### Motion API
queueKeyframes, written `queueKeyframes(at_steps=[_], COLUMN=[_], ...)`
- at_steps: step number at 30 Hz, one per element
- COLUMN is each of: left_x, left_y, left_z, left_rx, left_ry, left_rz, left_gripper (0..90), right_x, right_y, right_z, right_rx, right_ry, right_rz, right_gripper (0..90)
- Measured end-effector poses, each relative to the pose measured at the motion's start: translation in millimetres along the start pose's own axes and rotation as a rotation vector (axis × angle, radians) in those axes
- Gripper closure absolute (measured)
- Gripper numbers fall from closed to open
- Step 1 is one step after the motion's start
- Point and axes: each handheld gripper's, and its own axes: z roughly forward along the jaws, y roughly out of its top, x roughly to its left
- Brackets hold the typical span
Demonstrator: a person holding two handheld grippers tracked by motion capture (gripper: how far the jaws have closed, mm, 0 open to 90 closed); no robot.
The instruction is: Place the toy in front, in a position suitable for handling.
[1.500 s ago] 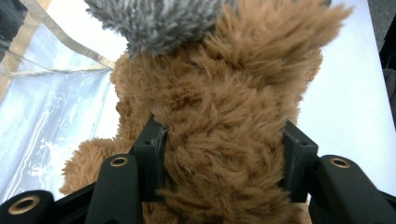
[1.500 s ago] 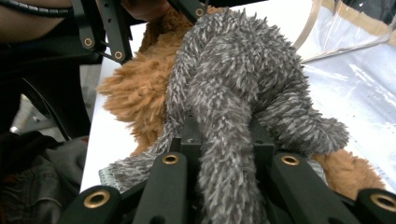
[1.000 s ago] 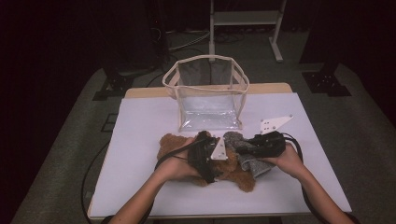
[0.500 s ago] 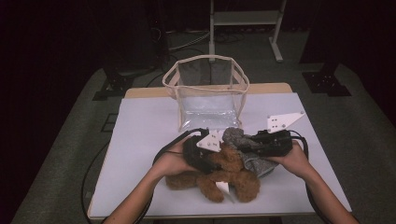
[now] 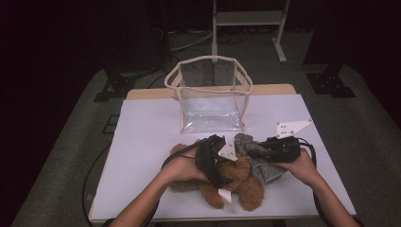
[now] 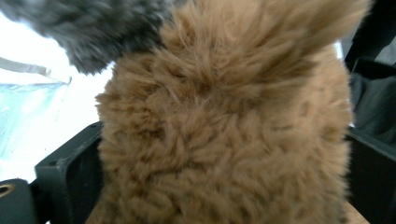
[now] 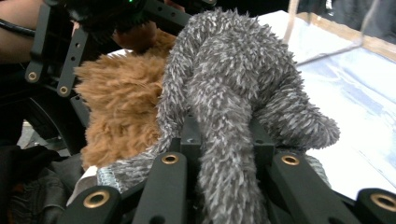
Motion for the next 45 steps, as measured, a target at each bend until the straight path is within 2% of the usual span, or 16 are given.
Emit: queueKeyframes(at_steps=[5, 8, 9, 11, 13, 16, 20, 23, 25, 29, 32, 38, 40, 42, 43, 45], left_x=[-1.1, -3.3, -3.1, 0.1, 2.5, 4.3, 6.7, 10.2, 11.4, 10.3, 6.7, -1.2, -3.2, -2.8, -2.5, -3.3], left_y=[6.8, 6.3, 5.9, 4.2, 4.3, 9.4, 16.0, 17.9, 15.7, -4.1, -22.5, -34.5, -36.8, -40.0, -42.6, -48.7], left_z=[4.4, 1.2, -1.0, -5.7, -9.1, -13.8, -21.0, -28.1, -29.8, -28.3, -38.8, -62.4, -65.3, -67.5, -70.0, -74.4], left_rx=[0.039, 0.025, 0.012, -0.035, -0.075, -0.134, -0.226, -0.336, -0.381, -0.403, -0.42, -0.356, -0.339, -0.333, -0.343, -0.375], left_ry=[0.005, 0.01, 0.017, 0.008, 0.011, -0.003, 0.002, -0.01, -0.02, -0.029, 0.007, 0.086, 0.114, 0.133, 0.139, 0.147], left_rz=[0.025, 0.061, 0.065, 0.038, 0.011, 0.0, -0.015, -0.054, -0.078, -0.112, -0.132, -0.133, -0.126, -0.126, -0.127, -0.123], left_gripper=[3.1, 30.9, 35.3, 41.1, 42.1, 42.5, 42.6, 41.2, 39.0, 35.7, 32.6, 7.2, 2.5, 2.9, 6.8, 27.2], right_x=[-2.3, -3.2, -3.0, -2.3, -0.9, 1.3, 7.4, 11.5, 13.9, 16.7, 16.3, 26.8, 30.3, 34.8, 36.4, 38.1], right_y=[-14.1, -24.4, -26.6, -31.8, -33.0, -25.5, -1.9, 20.7, 35.0, 50.2, 57.6, 92.7, 102.4, 111.8, 115.2, 119.0], right_z=[-8.5, -13.6, -14.7, -17.8, -21.9, -29.1, -42.3, -54.8, -58.7, -38.8, -18.6, 17.3, 26.5, 35.9, 39.5, 42.6], right_rx=[-0.012, -0.024, -0.027, -0.041, -0.06, -0.08, -0.069, -0.074, -0.073, -0.03, -0.021, 0.035, 0.039, 0.055, 0.062, 0.069], right_ry=[-0.014, -0.008, -0.004, 0.01, 0.021, 0.029, 0.001, -0.01, -0.016, 0.007, 0.038, 0.073, 0.083, 0.083, 0.079, 0.075], right_rz=[0.031, 0.054, 0.059, 0.068, 0.073, 0.065, 0.003, -0.039, -0.064, -0.092, -0.097, -0.17, -0.193, -0.216, -0.228, -0.234], right_gripper=[73.6, 73.6, 73.7, 73.6, 73.7, 73.7, 73.7, 73.7, 73.8, 74.0, 74.0, 74.0, 74.0, 74.0, 74.0, 74.0])
